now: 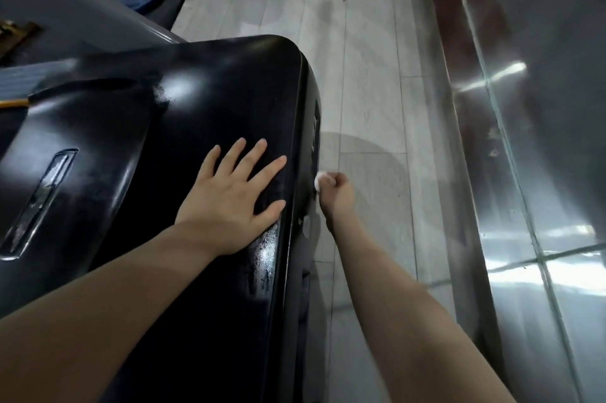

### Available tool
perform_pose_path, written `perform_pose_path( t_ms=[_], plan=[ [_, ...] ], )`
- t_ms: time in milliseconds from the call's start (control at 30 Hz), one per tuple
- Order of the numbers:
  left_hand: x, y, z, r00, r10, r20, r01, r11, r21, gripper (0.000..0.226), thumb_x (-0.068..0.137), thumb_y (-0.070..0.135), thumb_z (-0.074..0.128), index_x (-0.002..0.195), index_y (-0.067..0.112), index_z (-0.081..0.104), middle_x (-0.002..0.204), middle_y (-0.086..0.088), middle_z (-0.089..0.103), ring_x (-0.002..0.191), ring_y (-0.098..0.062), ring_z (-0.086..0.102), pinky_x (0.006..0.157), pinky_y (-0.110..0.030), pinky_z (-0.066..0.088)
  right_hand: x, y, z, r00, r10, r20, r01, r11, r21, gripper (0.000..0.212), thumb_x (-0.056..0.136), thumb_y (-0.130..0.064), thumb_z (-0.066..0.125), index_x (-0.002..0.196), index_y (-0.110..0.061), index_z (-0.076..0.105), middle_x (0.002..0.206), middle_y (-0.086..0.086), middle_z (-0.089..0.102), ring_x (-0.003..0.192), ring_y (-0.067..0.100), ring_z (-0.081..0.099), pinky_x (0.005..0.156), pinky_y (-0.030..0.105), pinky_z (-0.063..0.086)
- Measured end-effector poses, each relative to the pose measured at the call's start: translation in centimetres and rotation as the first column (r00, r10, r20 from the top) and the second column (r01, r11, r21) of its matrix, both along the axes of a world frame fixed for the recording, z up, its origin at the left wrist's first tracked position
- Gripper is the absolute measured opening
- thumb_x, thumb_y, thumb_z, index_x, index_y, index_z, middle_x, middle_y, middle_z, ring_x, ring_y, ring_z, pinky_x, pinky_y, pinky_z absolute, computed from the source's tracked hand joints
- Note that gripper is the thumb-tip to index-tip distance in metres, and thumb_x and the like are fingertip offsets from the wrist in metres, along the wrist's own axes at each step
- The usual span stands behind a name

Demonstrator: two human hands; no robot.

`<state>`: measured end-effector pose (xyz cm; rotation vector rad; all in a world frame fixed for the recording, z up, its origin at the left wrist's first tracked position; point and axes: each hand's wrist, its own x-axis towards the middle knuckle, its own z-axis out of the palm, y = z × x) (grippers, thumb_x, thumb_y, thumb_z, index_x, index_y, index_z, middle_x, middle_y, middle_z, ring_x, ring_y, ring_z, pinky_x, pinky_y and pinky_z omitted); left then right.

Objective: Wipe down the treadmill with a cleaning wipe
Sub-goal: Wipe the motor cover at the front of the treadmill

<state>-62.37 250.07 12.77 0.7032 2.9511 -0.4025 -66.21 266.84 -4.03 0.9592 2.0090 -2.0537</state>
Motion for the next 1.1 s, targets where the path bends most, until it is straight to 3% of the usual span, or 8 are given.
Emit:
perform_pose_path(
  t_ms=[100,200,300,400,667,800,967,1100],
  plan=[
    [-0.1,0.1,0.1,1.0,-0.007,0.014,0.007,1.0,-0.019,0.073,0.091,0.068,0.013,0.157,0.037,0.016,0.165,-0.005,0.014,0.152,-0.03,0.01,0.122,-0.053,0.008,3.4,0.0,-0.5,0.99,-0.096,0.103,0.092,0.995,0.043,0.026,0.098,-0.015,0.045,0.121,-0.01,0.058,0.102,-0.001,0.059,0.084,0.012,0.056,0.061,0.012,0.037],
    [0.1,0.3,0.6,0.999,0.016,0.032,-0.015,0.999,-0.036,0.072,0.093,0.066,0.009,0.158,0.035,0.012,0.166,-0.006,0.011,0.152,-0.032,0.008,0.122,-0.054,0.007,8.2,0.5,3.1,0.997,-0.073,0.036,0.064,0.978,0.199,0.014,0.097,-0.006,0.047,0.099,-0.002,0.06,0.075,-0.002,0.056,0.06,0.0,0.051,0.048,0.005,0.034],
    [0.6,1.3,1.2,0.992,0.086,0.095,-0.073,0.988,-0.133,0.067,0.097,0.061,0.004,0.158,0.033,-0.005,0.166,-0.007,-0.005,0.152,-0.032,-0.002,0.122,-0.051,0.001,12.6,1.4,7.4,0.997,-0.073,0.015,0.071,0.992,0.103,0.009,0.093,0.0,0.05,0.092,-0.007,0.054,0.074,-0.001,0.052,0.059,-0.002,0.048,0.054,0.007,0.038],
    [1.3,3.6,3.1,0.954,0.211,0.215,-0.166,0.964,-0.208,0.065,0.101,0.056,0.007,0.157,0.028,-0.009,0.166,-0.006,-0.013,0.152,-0.032,-0.007,0.123,-0.05,-0.002,16.2,2.2,11.2,0.994,-0.042,0.102,0.031,0.994,0.107,0.003,0.093,-0.011,0.052,0.094,-0.013,0.053,0.078,-0.006,0.056,0.068,0.008,0.052,0.05,0.008,0.039],
    [8.3,5.2,12.0,0.876,0.171,0.452,-0.134,0.985,-0.113,0.065,0.104,0.045,0.022,0.159,0.018,-0.001,0.166,-0.01,-0.005,0.153,-0.028,-0.001,0.124,-0.045,0.003,21.9,5.5,25.4,0.989,-0.088,0.12,0.072,0.989,0.129,0.005,0.094,-0.02,0.059,0.093,-0.015,0.059,0.079,-0.008,0.06,0.071,0.005,0.056,0.06,0.013,0.042],
    [11.5,4.9,17.0,0.796,0.195,0.573,-0.244,0.97,0.009,0.07,0.103,0.041,0.034,0.158,0.013,0.001,0.166,-0.008,0.004,0.153,-0.029,0.005,0.124,-0.043,0.009,23.3,7.5,32.2,0.992,-0.042,0.118,0.027,0.992,0.126,0.004,0.091,-0.017,0.061,0.094,-0.016,0.062,0.083,-0.008,0.063,0.076,0.006,0.058,0.065,0.017,0.043],
    [11.7,7.3,21.6,0.691,0.241,0.681,-0.447,0.884,0.14,0.067,0.101,0.035,0.043,0.158,0.015,0.013,0.163,-0.007,0.019,0.151,-0.024,0.015,0.123,-0.042,0.017,20.8,10.3,37.1,0.991,0.013,0.136,-0.031,0.99,0.136,0.005,0.088,-0.012,0.059,0.091,-0.014,0.062,0.08,-0.005,0.063,0.073,0.01,0.058,0.068,0.022,0.045],
    [9.6,11.1,24.4,0.498,0.166,0.851,-0.707,0.646,0.288,0.052,0.101,0.029,0.045,0.151,0.023,0.033,0.146,0.001,0.045,0.122,-0.014,0.047,0.1,-0.029,0.038,17.6,12.1,39.1,0.985,0.119,0.128,-0.129,0.989,0.078,0.008,0.088,-0.014,0.059,0.094,-0.012,0.064,0.086,0.002,0.068,0.079,0.017,0.064,0.07,0.031,0.052]
  ],
)
